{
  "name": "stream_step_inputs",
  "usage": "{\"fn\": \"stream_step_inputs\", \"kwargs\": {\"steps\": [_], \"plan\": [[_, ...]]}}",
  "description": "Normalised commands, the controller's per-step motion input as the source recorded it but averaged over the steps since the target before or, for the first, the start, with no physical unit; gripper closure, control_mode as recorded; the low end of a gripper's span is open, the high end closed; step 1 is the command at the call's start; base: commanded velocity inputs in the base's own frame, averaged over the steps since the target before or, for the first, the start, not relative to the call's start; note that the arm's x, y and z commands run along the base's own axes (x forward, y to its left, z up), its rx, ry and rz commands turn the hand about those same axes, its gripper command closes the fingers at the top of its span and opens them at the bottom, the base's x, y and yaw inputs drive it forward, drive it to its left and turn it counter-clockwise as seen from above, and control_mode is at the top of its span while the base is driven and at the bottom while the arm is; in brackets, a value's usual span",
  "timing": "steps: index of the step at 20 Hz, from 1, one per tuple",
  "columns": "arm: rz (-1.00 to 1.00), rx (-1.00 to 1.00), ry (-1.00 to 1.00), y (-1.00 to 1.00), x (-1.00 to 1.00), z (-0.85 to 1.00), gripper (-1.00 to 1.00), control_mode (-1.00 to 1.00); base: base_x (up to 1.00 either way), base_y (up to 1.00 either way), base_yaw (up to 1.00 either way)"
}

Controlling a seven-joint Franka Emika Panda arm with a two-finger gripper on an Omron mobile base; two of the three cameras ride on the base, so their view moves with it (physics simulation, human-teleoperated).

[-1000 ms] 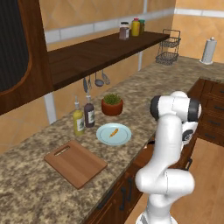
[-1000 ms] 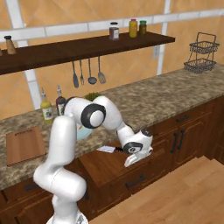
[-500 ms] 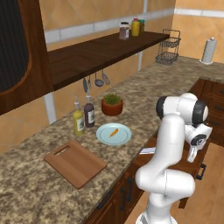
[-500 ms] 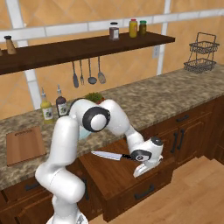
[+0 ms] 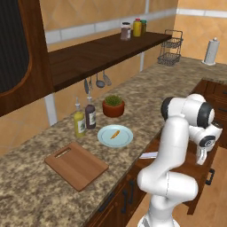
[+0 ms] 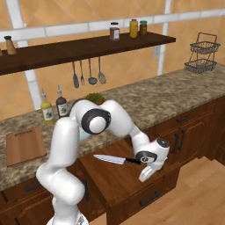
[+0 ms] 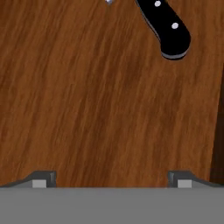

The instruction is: Pick up the knife from the drawer and place it on the cutting board. Then place the meat from the plate to the cutting board.

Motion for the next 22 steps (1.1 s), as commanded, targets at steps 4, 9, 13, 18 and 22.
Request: {"fn": "stream_step_inputs", "kwargs": {"steps": [4,9,13,18,22], "plan": [[0.08,-0.11,0.0,0.19,0.49,0.8,-1.0,-1.0,0.0,0.0,0.0],[0.0,-0.12,0.0,0.65,0.38,0.6,-1.0,-1.0,0.0,0.0,0.0],[0.0,0.0,-0.17,0.56,0.15,0.03,-1.0,-1.0,0.0,0.0,0.0],[0.15,0.08,-0.3,0.35,-0.01,0.0,-1.0,-1.0,0.0,0.0,0.0],[0.31,0.14,-0.11,0.04,-0.01,-0.01,-1.0,-1.0,0.0,0.0,0.0]]}}
